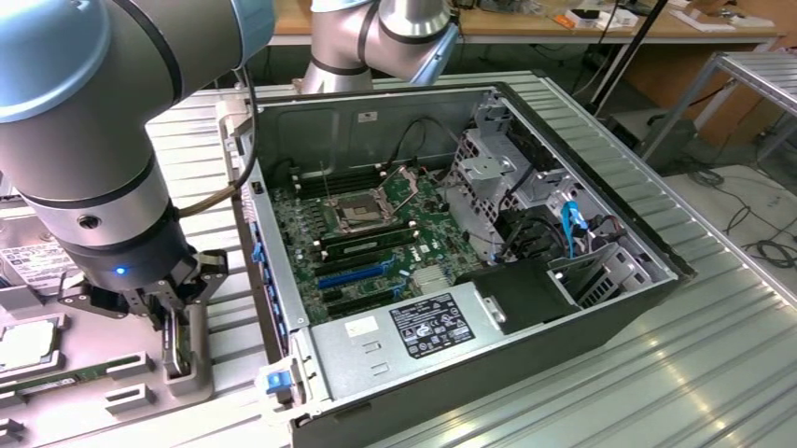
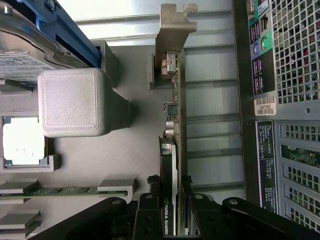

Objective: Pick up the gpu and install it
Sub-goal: 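Pick up the gpu and move the gpu toward the slot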

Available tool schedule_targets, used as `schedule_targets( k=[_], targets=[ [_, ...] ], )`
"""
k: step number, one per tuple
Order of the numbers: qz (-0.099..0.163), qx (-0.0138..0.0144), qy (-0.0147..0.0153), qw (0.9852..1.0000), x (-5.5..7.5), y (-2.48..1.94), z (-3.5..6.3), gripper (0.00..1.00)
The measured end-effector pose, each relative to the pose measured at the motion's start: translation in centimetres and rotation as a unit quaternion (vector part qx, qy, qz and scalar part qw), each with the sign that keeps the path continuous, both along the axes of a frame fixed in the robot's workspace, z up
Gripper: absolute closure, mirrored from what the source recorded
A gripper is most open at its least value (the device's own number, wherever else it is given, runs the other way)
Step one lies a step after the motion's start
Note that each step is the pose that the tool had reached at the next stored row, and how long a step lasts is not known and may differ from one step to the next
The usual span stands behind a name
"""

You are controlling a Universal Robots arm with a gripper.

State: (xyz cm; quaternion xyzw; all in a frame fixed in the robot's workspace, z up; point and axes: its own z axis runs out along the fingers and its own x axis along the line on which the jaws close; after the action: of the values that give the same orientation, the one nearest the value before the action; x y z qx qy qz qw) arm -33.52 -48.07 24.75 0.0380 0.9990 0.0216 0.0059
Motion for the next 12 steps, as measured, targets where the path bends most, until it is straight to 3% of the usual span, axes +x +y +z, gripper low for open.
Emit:
schedule_targets(
  k=[12],
  targets=[
    [0.000,-0.0002,0.0002,1.0000,-0.01,0.00,0.77,0.73]
  ],
)
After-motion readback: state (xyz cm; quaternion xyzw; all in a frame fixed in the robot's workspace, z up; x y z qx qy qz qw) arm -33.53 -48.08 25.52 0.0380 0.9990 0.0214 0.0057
